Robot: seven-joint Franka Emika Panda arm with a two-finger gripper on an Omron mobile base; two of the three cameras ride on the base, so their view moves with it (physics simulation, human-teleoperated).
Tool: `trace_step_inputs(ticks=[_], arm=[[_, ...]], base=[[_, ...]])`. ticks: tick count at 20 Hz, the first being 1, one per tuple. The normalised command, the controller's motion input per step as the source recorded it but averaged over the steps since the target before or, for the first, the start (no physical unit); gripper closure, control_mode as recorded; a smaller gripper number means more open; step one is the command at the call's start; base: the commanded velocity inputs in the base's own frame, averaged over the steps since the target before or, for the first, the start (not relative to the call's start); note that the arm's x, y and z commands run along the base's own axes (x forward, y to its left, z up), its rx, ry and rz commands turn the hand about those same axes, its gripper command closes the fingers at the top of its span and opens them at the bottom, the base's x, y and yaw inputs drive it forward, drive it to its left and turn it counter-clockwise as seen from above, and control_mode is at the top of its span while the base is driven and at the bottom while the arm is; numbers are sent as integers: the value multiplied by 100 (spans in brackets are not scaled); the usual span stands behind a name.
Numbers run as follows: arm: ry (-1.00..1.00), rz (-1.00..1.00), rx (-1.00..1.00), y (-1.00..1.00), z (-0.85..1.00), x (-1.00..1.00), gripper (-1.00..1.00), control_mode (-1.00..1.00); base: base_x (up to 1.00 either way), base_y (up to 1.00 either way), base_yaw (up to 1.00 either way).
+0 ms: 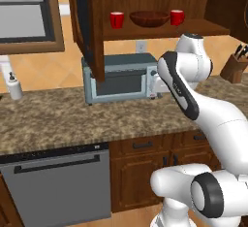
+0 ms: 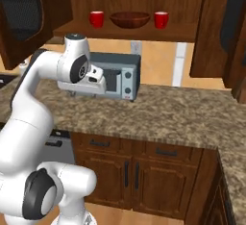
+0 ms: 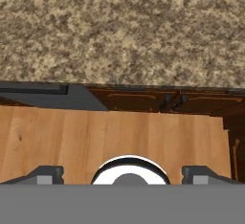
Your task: Gather all objects into one cabinet and sort the glasses and bowls to opposite sides.
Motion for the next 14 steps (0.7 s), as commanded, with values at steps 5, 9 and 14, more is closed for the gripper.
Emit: trace_step_inputs(ticks=[5, 9, 14], arm=[[0, 0, 0, 0, 0, 0, -100, 100], [0, 0, 0, 0, 0, 0, -100, 100], [0, 0, 0, 0, 0, 0, -100, 100]], base=[[-41, 2, -21], [-38, 4, -48], [-33, 2, -59]])
